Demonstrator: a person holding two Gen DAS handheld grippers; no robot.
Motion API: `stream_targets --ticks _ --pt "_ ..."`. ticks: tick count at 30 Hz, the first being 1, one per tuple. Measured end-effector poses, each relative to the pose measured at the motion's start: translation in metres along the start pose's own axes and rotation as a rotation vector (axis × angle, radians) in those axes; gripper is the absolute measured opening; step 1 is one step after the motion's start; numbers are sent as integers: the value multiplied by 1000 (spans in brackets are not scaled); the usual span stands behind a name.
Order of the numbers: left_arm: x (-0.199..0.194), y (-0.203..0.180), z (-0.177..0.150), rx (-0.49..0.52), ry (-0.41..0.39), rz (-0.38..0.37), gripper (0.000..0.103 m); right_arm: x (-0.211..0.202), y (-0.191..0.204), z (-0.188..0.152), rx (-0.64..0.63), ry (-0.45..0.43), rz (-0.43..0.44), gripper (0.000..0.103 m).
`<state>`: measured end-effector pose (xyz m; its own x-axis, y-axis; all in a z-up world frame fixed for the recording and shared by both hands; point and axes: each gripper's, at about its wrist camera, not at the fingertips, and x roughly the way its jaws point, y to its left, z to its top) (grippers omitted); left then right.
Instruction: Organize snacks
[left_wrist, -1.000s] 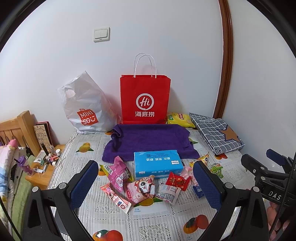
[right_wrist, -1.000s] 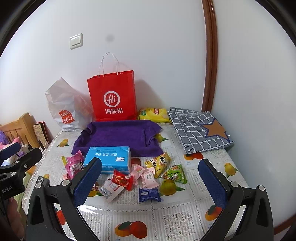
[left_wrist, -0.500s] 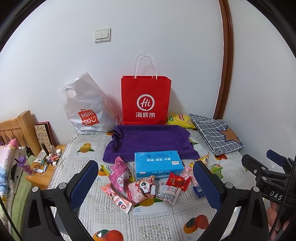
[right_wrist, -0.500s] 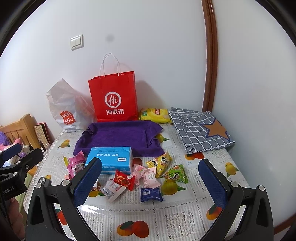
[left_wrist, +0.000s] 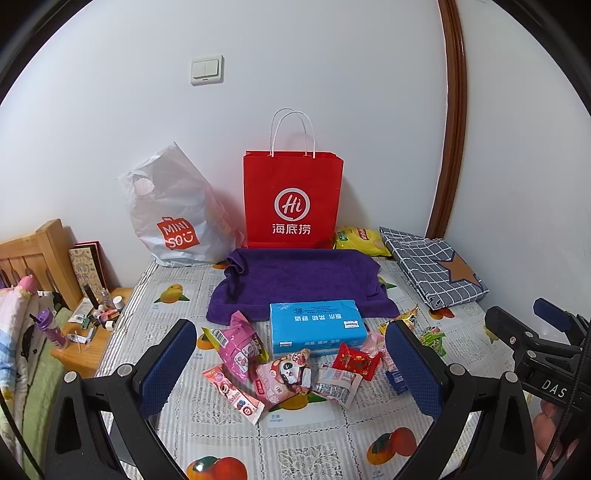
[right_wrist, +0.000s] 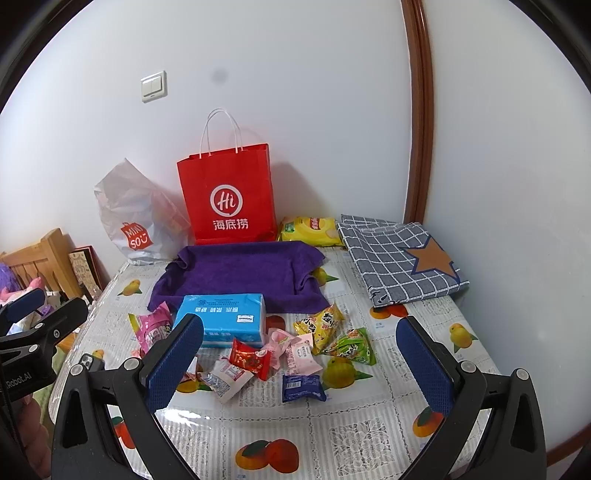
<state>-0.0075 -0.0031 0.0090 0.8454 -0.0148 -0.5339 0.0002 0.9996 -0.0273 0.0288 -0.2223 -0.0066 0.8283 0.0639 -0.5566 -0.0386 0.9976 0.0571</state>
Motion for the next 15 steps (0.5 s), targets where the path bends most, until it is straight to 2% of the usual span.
stream_targets --ticks 15 --pt "-4 1 3 -1 -5 -1 102 -7 1 1 3 -13 4 103"
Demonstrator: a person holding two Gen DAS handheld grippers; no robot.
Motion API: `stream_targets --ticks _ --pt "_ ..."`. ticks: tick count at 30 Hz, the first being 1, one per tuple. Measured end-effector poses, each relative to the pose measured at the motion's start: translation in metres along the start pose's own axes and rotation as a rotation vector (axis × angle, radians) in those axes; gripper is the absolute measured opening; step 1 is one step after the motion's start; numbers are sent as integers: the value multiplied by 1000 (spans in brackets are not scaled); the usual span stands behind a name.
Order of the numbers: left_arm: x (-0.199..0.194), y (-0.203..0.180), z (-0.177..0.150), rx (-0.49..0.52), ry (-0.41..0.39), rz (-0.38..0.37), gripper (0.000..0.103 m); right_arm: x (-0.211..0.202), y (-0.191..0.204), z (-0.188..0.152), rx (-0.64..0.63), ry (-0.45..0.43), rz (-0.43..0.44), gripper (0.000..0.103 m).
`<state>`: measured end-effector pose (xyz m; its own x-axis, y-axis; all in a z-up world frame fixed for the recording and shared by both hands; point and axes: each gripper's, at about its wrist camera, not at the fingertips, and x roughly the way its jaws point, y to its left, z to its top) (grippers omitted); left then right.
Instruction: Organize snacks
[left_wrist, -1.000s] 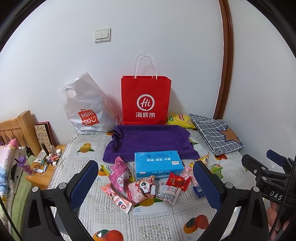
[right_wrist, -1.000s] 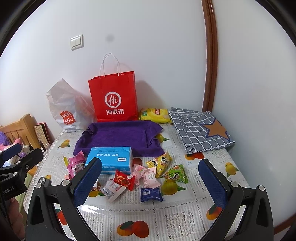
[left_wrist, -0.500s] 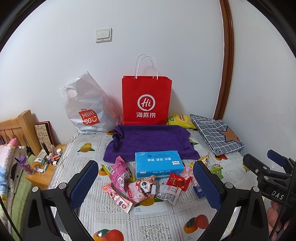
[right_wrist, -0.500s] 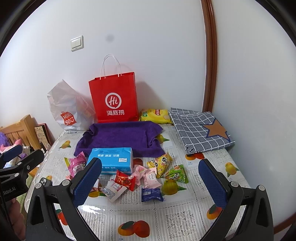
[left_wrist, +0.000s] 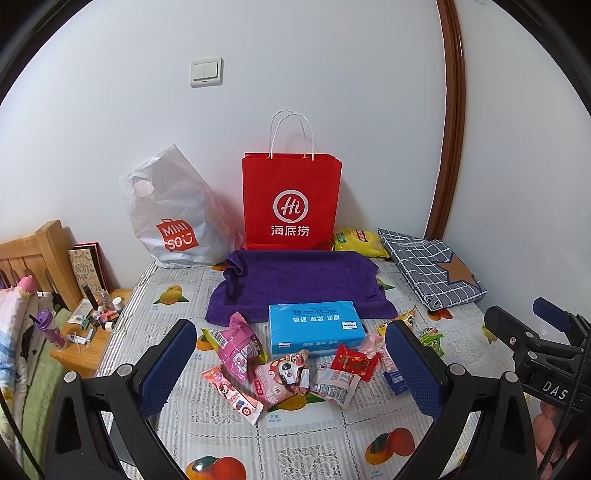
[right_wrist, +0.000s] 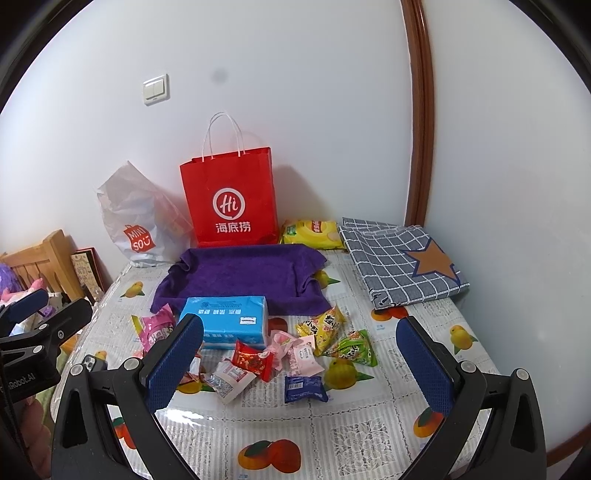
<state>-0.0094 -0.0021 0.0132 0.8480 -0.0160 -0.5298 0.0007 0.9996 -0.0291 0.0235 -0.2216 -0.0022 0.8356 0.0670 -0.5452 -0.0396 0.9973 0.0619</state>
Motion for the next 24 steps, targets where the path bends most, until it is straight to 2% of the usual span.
stream_targets --ticks 24 --pt "-3 -2 1 5 -5 3 102 -3 11 3 -22 -18 15 103"
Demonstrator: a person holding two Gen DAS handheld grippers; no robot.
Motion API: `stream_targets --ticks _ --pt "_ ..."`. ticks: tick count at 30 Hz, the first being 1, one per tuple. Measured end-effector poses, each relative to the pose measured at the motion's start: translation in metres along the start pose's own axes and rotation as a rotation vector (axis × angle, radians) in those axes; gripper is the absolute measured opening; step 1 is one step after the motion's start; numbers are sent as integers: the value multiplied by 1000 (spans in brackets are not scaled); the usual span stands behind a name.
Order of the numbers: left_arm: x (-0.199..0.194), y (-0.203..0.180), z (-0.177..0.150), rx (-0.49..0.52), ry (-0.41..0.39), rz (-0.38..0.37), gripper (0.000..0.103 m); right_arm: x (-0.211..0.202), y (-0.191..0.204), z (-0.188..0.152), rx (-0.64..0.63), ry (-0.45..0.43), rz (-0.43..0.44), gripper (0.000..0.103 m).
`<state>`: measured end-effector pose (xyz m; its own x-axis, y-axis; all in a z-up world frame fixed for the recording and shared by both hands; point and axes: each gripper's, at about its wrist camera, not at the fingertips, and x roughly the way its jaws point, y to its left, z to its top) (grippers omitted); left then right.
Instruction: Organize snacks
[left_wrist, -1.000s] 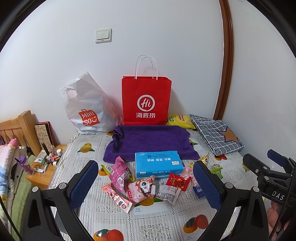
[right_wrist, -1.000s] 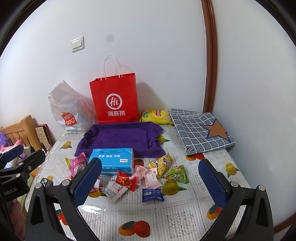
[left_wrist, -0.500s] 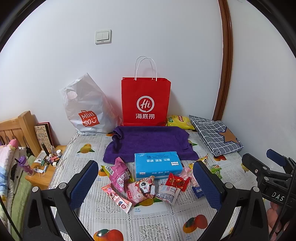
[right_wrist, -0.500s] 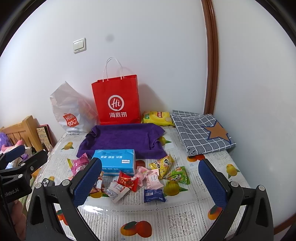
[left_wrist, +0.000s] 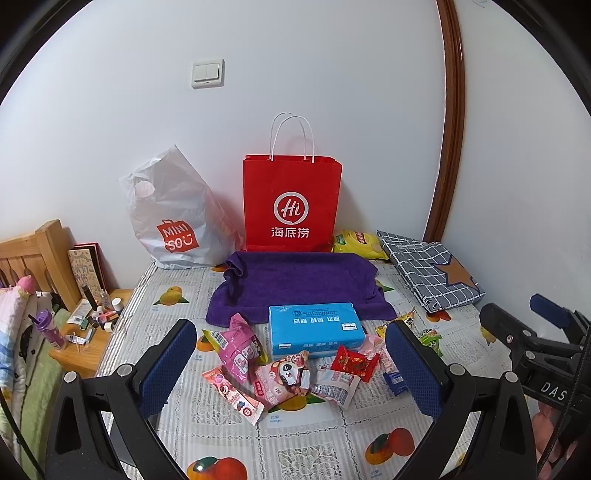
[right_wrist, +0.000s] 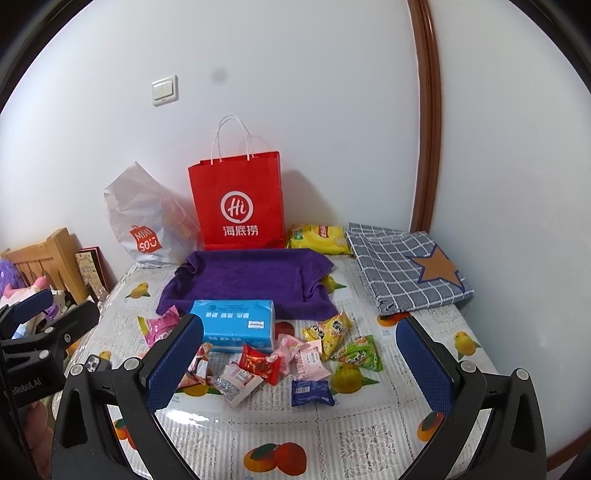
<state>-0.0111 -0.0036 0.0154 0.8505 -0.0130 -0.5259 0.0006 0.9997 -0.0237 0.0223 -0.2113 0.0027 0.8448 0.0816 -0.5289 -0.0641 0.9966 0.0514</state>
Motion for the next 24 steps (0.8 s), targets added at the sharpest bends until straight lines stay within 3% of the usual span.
stream_targets --ticks 5,13,24 --pt "3 2 3 -5 4 -5 102 5 4 3 -12 -3 22 103" --pt "35 20 -2 -25 48 1 102 43 1 -3 -25 66 60 103" --pt "122 55 -39 -125 199 -2 99 117 -50 -49 -12 168 -63 103"
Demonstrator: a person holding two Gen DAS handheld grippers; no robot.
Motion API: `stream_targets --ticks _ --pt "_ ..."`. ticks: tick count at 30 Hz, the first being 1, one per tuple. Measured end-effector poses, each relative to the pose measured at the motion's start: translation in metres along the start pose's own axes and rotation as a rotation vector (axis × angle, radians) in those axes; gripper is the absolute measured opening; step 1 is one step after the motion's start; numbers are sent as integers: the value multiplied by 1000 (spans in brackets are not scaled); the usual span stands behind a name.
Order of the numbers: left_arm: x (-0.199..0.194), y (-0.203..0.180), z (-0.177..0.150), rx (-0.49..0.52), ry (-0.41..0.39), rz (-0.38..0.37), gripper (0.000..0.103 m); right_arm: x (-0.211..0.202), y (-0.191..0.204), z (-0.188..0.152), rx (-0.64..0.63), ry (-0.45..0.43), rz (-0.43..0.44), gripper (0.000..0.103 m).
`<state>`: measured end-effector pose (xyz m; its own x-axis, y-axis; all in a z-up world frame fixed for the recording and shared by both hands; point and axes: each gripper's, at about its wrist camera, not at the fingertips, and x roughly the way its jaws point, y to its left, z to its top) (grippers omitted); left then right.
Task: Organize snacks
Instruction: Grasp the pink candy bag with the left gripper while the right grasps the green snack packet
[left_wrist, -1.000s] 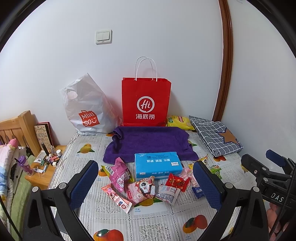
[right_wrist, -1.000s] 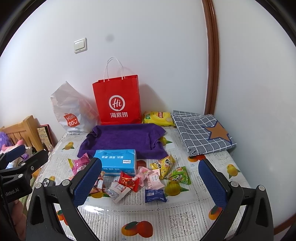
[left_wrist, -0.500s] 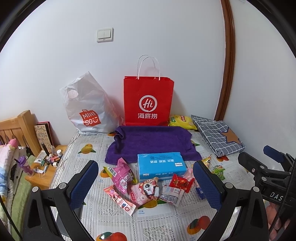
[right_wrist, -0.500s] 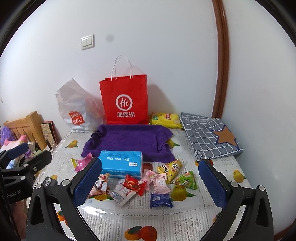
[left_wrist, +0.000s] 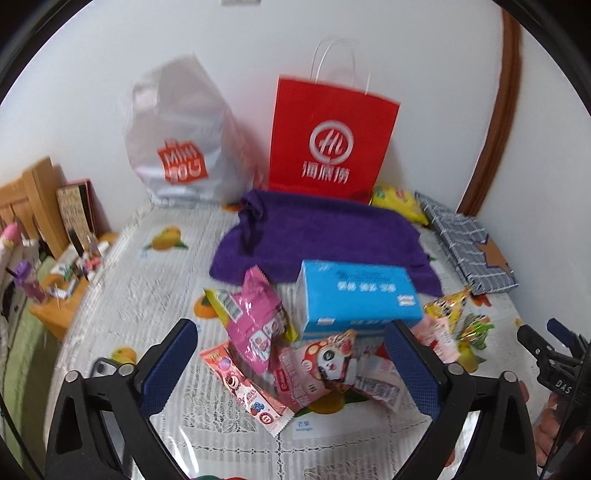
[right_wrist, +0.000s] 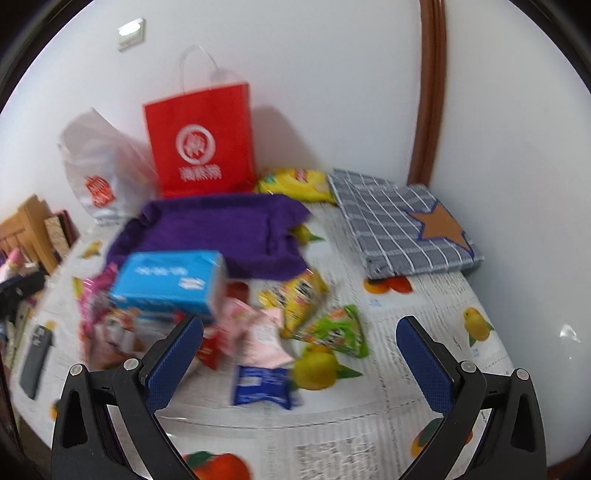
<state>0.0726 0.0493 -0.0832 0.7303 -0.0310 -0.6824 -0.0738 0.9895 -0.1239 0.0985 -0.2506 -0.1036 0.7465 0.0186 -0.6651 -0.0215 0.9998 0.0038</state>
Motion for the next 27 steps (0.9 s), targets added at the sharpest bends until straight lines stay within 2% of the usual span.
stream_targets --ticks 3,4,6,10,13,17,19,20,22,24,27 --pt "23 8 -6 3 61 7 99 24 -18 -15 56 30 -19 100" --pt "27 9 -7 9 73 12 99 31 -22 -18 72 37 -6 96" --pt "37 12 -8 19 96 34 99 46 -33 -26 109 74 43 96" --pt "49 19 -10 12 102 41 99 64 -47 -31 181 103 56 95" --pt "58 23 -13 1 125 21 99 74 -52 -28 190 102 53 90" --pt "63 28 -15 -12 120 47 99 94 -57 -21 221 105 63 86" --pt "60 30 -16 -24 91 26 99 106 -56 -19 220 118 64 82" --pt "58 29 -16 -16 76 44 99 111 -56 -19 214 126 59 79" --pt "54 26 -16 14 43 70 99 122 -53 -19 189 145 43 65" --pt "53 25 -16 32 38 93 99 128 -53 -20 194 157 45 65" --pt "60 25 -15 52 89 96 99 137 -53 -21 214 172 59 65"
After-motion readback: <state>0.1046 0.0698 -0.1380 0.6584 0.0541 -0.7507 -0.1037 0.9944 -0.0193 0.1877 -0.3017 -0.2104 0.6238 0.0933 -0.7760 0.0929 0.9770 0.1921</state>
